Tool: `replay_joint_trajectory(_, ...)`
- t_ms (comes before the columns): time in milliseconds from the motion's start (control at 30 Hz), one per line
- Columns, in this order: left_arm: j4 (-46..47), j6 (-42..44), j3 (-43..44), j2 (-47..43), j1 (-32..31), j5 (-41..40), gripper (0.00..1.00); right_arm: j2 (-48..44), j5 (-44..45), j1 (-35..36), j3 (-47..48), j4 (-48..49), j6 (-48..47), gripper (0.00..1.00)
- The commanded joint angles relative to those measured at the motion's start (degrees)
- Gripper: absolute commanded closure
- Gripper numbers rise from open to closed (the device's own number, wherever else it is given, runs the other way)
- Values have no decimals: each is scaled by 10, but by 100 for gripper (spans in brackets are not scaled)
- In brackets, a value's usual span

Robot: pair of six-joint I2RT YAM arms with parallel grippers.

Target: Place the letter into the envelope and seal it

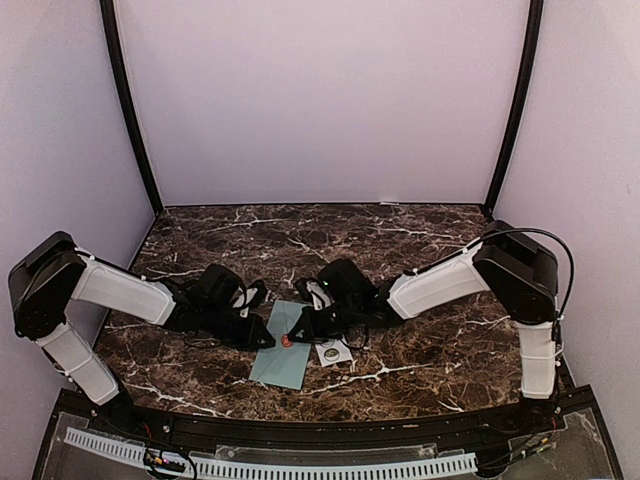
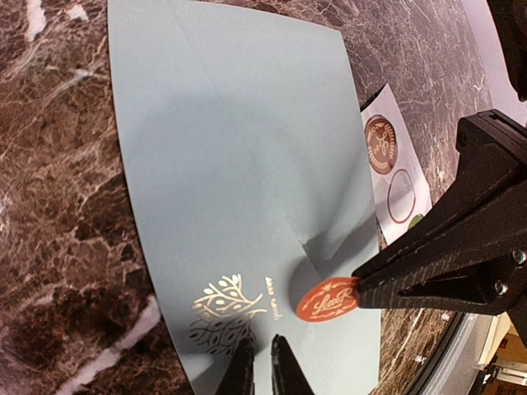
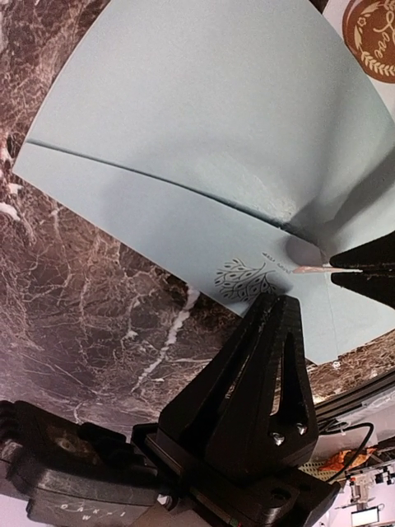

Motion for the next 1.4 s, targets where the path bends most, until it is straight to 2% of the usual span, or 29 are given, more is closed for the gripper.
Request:
replay_joint_trajectory(0, -34, 1, -4, 19, -4, -10, 91, 14, 8, -7, 12, 21, 6, 100)
replay_joint_trajectory(433, -34, 2, -3, 18, -5, -9, 91, 34, 20, -8, 23, 7, 4, 100)
replay_joint_trajectory(767, -40, 11, 22, 14, -9, -12, 78, 37, 23, -10, 27, 2, 3, 100)
replay_joint_trajectory(1167, -14, 3, 30, 19, -9, -17, 78, 37, 28, -9, 27, -2, 4, 100)
replay_joint_trajectory(1367, 13, 0, 28, 37, -10, -11, 87, 30, 29, -9, 25, 0, 6, 100)
